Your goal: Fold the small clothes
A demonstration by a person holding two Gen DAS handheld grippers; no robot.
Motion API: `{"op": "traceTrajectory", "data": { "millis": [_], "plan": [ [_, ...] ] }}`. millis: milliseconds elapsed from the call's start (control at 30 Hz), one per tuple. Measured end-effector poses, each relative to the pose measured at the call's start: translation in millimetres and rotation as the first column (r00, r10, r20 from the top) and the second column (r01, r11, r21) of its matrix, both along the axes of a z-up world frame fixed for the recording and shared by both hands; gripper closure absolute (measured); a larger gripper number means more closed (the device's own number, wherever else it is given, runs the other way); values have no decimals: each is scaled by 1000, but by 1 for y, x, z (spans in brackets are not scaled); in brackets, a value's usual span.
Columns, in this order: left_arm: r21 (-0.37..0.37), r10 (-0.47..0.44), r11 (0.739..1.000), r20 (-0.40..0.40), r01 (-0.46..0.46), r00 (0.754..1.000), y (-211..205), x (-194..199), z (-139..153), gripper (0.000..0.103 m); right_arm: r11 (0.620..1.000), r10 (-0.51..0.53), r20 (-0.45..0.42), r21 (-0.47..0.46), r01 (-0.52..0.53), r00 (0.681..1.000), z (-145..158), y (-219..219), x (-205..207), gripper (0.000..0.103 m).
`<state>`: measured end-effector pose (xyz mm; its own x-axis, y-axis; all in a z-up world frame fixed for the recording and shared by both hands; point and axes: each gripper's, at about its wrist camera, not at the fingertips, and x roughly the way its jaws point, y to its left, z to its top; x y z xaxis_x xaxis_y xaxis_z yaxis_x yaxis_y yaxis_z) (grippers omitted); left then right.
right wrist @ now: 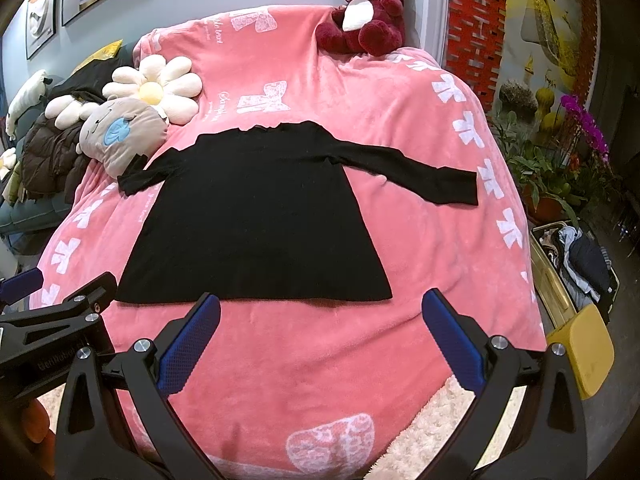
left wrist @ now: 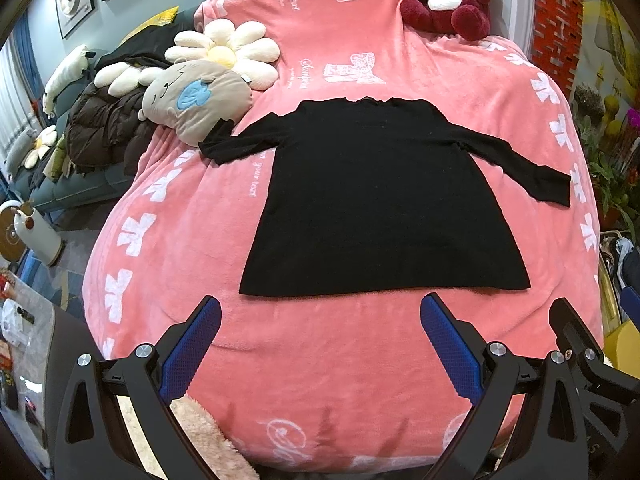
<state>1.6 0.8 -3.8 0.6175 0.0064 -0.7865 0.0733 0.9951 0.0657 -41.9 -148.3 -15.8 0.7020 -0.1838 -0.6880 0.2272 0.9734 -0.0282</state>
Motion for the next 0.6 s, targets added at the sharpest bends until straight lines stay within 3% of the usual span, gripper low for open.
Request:
{"op": "traceTrajectory", "data": {
  "millis": [600],
  "plan": [
    [11, -3, 1000, 2, 3, 1000, 10, 0, -4, 5, 1000, 0, -16, 9, 1, 1000, -4, -3, 2, 5]
  ]
}}
